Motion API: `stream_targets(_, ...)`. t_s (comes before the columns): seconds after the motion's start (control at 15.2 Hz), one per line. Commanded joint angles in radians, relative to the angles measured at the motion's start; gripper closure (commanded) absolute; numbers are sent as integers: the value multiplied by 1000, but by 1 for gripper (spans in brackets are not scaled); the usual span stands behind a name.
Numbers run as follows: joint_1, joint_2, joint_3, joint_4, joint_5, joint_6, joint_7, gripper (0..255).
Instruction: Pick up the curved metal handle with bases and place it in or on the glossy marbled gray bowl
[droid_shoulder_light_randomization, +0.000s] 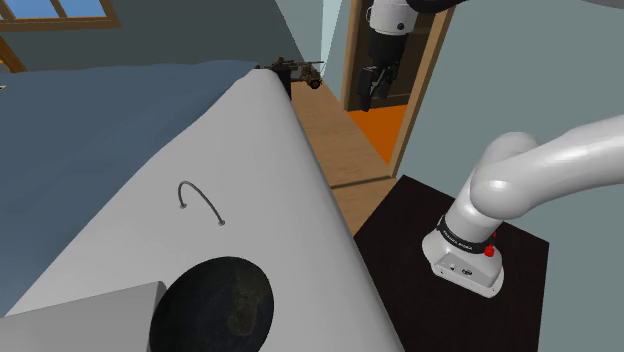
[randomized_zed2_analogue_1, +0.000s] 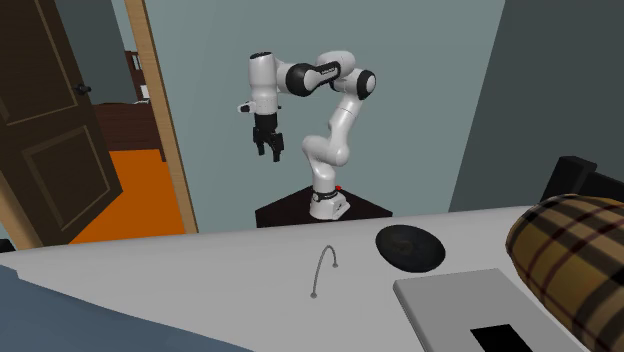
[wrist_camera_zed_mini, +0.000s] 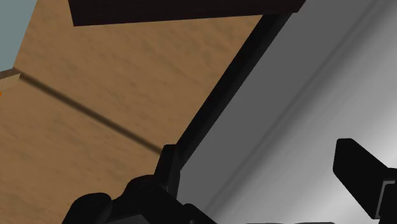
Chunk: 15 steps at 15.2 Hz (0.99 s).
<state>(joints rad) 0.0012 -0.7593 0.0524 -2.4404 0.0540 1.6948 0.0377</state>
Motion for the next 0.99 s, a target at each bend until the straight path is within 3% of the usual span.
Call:
stream_targets(0.0, 0, 0, 0, 0, 0, 0, 0, 0)
stream_targets(0.46, 61, 129, 129, 64, 63, 116, 102, 0)
stream_targets(0.92, 98, 289, 258, 175, 77, 219, 208, 0)
